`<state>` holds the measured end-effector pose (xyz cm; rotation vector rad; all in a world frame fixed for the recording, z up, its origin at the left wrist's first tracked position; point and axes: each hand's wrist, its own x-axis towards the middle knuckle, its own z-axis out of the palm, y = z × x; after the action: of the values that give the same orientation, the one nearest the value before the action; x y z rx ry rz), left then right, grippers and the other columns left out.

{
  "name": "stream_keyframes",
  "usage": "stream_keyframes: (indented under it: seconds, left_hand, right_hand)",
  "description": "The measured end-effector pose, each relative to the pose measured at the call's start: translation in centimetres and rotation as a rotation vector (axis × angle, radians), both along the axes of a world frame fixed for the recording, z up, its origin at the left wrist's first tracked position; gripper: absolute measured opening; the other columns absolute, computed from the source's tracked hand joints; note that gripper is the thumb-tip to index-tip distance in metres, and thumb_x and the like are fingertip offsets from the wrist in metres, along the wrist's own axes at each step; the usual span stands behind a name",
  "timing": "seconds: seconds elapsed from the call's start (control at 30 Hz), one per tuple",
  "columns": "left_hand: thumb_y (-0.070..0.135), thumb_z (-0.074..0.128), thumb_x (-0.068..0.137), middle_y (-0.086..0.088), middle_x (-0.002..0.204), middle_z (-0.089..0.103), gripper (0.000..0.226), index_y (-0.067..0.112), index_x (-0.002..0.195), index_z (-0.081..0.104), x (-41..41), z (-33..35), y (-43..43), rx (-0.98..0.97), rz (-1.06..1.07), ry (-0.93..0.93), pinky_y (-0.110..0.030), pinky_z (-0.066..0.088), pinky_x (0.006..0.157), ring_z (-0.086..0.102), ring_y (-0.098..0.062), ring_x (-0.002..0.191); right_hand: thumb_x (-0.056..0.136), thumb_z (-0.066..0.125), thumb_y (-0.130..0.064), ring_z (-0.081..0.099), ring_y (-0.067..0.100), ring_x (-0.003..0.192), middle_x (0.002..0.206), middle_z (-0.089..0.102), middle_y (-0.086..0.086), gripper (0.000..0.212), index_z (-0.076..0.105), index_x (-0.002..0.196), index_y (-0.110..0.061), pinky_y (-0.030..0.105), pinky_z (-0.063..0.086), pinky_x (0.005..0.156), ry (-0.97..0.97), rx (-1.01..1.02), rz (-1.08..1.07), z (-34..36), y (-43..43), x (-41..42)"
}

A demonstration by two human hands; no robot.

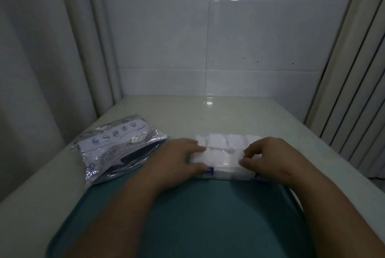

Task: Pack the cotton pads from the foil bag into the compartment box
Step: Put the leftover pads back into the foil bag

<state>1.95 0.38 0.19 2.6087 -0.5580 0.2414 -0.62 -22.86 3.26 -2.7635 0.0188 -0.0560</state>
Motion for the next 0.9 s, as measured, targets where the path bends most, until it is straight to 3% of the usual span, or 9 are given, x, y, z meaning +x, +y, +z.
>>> stream_keyframes:
  seconds: [0.17, 0.27, 0.33, 0.43, 0.5, 0.6, 0.67, 0.77, 0.9]
  left_hand:
    - [0.016, 0.060, 0.078, 0.000, 0.108, 0.063, 0.024, 0.026, 0.100, 0.062, 1.3, 0.4, 3.9, 0.075, 0.514, -0.227, -0.037, 0.042, 0.085, 0.053, -0.025, 0.102]
    - [0.022, 0.055, 0.084, -0.002, 0.107, 0.065, 0.019, 0.027, 0.102, 0.061, 1.6, -0.8, 5.1, 0.213, 0.653, -0.111, -0.037, 0.043, 0.082, 0.057, -0.027, 0.100]
    - [0.019, 0.054, 0.087, -0.003, 0.111, 0.067, 0.023, 0.030, 0.103, 0.066, 1.8, -0.9, 5.4, 0.154, 0.647, -0.042, -0.034, 0.045, 0.083, 0.060, -0.025, 0.100]
    - [0.010, 0.057, 0.085, -0.007, 0.107, 0.071, 0.028, 0.027, 0.101, 0.072, 1.7, 0.0, 4.6, -0.030, 0.580, -0.192, -0.034, 0.046, 0.082, 0.063, -0.028, 0.096]
    - [0.002, 0.059, 0.081, -0.010, 0.101, 0.073, 0.031, 0.019, 0.101, 0.075, 0.9, 0.9, 3.2, -0.127, 0.459, -0.378, -0.034, 0.045, 0.083, 0.064, -0.031, 0.092]
    - [0.000, 0.062, 0.070, -0.008, 0.088, 0.075, 0.031, 0.014, 0.093, 0.077, 0.1, 1.3, 1.5, -0.142, 0.219, -0.566, -0.029, 0.042, 0.078, 0.067, -0.028, 0.080]
    - [0.006, 0.061, 0.073, -0.005, 0.086, 0.075, 0.025, 0.013, 0.091, 0.077, -0.3, 1.1, 0.9, -0.163, 0.095, -0.608, -0.026, 0.042, 0.077, 0.067, -0.024, 0.078]
    - [0.021, 0.060, 0.083, -0.003, 0.087, 0.074, 0.021, 0.013, 0.094, 0.075, -0.9, 1.6, 1.1, -0.211, 0.031, -0.674, -0.025, 0.043, 0.076, 0.064, -0.019, 0.079]
    - [0.031, 0.061, 0.071, 0.004, 0.093, 0.072, 0.034, 0.021, 0.100, 0.074, 0.4, 2.0, 4.0, -0.225, 0.088, -0.621, -0.035, 0.047, 0.081, 0.064, -0.017, 0.086]
  right_hand:
    - [0.090, 0.058, -0.038, 0.055, 0.011, 0.090, 0.110, 0.065, -0.005, 0.021, 0.070, 0.106, -0.032, 0.027, 0.047, 0.081, -0.116, -0.010, 0.050, 0.0, 0.8, -0.4]
    - [0.091, 0.058, -0.039, 0.054, 0.008, 0.090, 0.110, 0.064, -0.009, 0.021, 0.070, 0.106, -0.032, 0.025, 0.045, 0.080, -0.192, 0.036, 0.086, 0.0, 1.7, -0.5]
    - [0.090, 0.060, -0.039, 0.052, 0.003, 0.088, 0.107, 0.064, -0.013, 0.021, 0.070, 0.108, -0.033, 0.021, 0.041, 0.078, -0.235, 0.102, 0.112, 0.1, 2.2, -0.6]
    - [0.087, 0.065, -0.034, 0.057, -0.002, 0.090, 0.105, 0.065, -0.017, 0.025, 0.067, 0.112, -0.036, 0.020, 0.047, 0.084, -0.308, 0.203, 0.162, 1.0, 3.0, -0.2]
    - [0.084, 0.071, -0.031, 0.058, -0.004, 0.093, 0.116, 0.061, -0.017, 0.047, 0.054, 0.126, -0.042, 0.021, 0.050, 0.087, -0.275, 0.286, 0.236, 1.7, 3.7, -0.1]
    - [0.075, 0.080, -0.026, 0.049, 0.005, 0.118, 0.145, 0.032, -0.016, 0.092, 0.023, 0.141, -0.056, 0.026, 0.047, 0.096, -0.218, 0.243, 0.329, 2.0, 4.8, 0.4]
    - [0.078, 0.078, -0.029, 0.042, 0.008, 0.126, 0.151, 0.030, -0.014, 0.072, 0.042, 0.136, -0.051, 0.029, 0.042, 0.103, -0.337, 0.131, 0.375, 1.8, 5.8, 1.0]
    - [0.088, 0.067, -0.027, 0.062, 0.017, 0.102, 0.116, 0.069, -0.005, 0.023, 0.073, 0.110, -0.031, 0.029, 0.048, 0.085, -0.588, 0.118, 0.308, 0.9, 6.4, 2.0]
    - [0.084, 0.070, -0.017, 0.064, 0.024, 0.086, 0.096, 0.075, -0.002, 0.020, 0.077, 0.101, -0.025, 0.028, 0.044, 0.075, -0.711, 0.166, 0.215, -0.4, 4.7, 2.2]
